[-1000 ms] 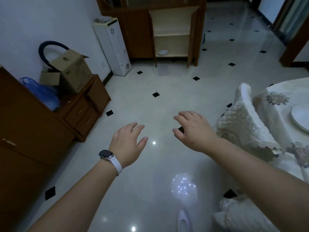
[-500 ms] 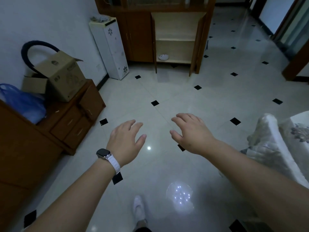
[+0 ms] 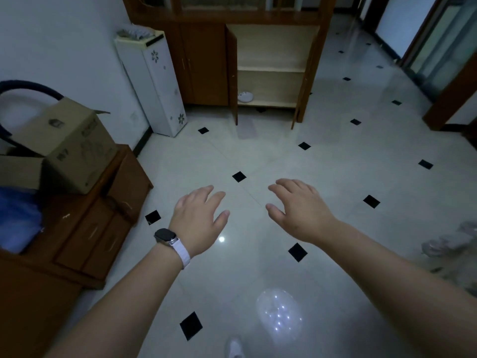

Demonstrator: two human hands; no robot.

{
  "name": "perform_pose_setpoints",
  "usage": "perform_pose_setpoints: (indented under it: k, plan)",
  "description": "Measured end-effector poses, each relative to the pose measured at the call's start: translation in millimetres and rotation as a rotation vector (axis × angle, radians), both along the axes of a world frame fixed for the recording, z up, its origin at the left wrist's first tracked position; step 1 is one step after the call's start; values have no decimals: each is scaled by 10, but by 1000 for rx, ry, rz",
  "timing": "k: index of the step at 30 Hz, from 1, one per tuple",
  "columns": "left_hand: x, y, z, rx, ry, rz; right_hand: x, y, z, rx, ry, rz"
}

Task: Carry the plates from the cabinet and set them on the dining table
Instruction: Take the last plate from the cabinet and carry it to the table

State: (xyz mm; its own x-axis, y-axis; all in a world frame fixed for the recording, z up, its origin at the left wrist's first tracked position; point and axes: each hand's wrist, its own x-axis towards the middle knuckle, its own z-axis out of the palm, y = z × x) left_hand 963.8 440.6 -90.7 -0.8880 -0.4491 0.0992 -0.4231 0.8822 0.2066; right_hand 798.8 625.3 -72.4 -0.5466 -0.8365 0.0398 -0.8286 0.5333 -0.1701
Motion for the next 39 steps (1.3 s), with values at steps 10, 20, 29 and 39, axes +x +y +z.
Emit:
perform_pose_setpoints:
  k: [10, 20, 29, 39]
  plan:
    - [-858, -1097, -64, 13, 36, -68, -809, -877, 25, -32, -30, -90]
    - [-2396, -2113, -152, -28, -46, -48, -2446, -1913, -258, -32, -81, -92]
    - [-3749, -2977, 197, -76, -53, 7, -3977, -2886, 70, -56, -92, -52]
    - [-5083, -3904, -23, -48, -49, -65, -5195, -3505, 24, -34, -108, -181]
